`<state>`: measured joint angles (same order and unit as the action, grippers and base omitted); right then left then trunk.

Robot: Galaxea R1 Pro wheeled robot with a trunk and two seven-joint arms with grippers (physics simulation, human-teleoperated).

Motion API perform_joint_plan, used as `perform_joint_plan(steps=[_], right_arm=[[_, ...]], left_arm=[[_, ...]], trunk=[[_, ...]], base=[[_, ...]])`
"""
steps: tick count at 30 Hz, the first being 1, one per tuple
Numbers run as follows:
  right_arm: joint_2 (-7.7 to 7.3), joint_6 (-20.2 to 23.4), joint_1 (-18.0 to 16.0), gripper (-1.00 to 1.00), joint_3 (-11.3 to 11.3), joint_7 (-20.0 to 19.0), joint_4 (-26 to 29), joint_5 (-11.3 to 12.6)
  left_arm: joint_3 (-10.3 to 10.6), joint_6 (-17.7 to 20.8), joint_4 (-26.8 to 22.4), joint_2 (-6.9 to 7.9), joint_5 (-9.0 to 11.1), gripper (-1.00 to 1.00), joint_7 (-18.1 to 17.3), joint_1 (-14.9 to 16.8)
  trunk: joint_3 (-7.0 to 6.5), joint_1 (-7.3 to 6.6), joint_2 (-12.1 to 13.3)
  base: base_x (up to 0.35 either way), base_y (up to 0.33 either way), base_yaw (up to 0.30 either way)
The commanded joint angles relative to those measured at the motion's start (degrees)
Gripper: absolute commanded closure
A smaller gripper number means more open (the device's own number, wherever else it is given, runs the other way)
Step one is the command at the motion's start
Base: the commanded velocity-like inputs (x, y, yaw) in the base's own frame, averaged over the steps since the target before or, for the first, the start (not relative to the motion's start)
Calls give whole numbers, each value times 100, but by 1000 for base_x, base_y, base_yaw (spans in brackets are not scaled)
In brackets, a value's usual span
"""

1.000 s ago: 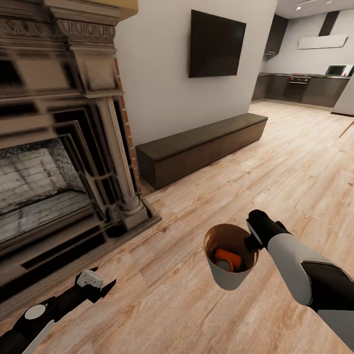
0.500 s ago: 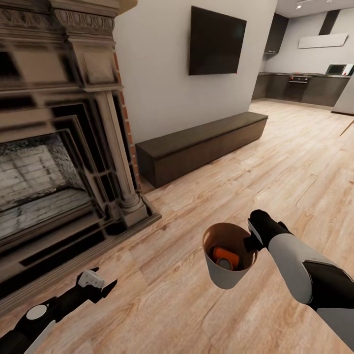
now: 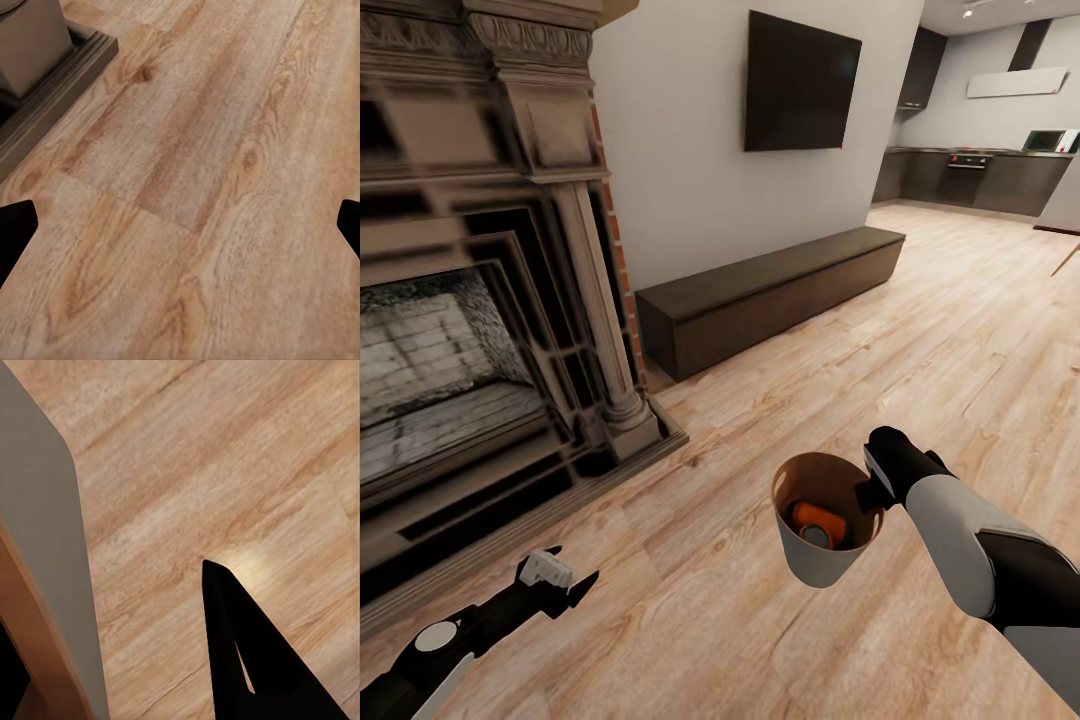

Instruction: Put the three can of soda from the living room inside the tash can in the kitchen.

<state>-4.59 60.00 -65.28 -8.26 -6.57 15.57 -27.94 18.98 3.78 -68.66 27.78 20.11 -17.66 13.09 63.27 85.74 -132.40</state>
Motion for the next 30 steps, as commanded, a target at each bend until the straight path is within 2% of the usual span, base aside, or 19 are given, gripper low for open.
perform_joint_plan(steps=[1,12,17,26,30], right_arm=[[1,0,-2,100,-22,-12,-1,104],[-15,0,-2,100,-35,-17,14,104],[-15,0,-3,100,-28,-19,27,104],[-9,0,-3,100,-26,-16,39,104],[-8,0,-4,100,-26,-13,42,104]], left_arm=[[0,0,3,0,0,-100,0,0],[9,-5,17,-8,-7,-100,0,0],[9,-3,19,-12,-7,-100,0,0],[9,-8,20,-21,-7,-100,0,0],[9,-9,20,-25,-7,-100,0,0]], trunk=[[17,21,-40],[215,263,-482],[215,263,-482],[376,461,-843],[376,461,-843]], base=[[0,0,0],[0,0,0],[0,0,0],[0,0,0],[0,0,0]])
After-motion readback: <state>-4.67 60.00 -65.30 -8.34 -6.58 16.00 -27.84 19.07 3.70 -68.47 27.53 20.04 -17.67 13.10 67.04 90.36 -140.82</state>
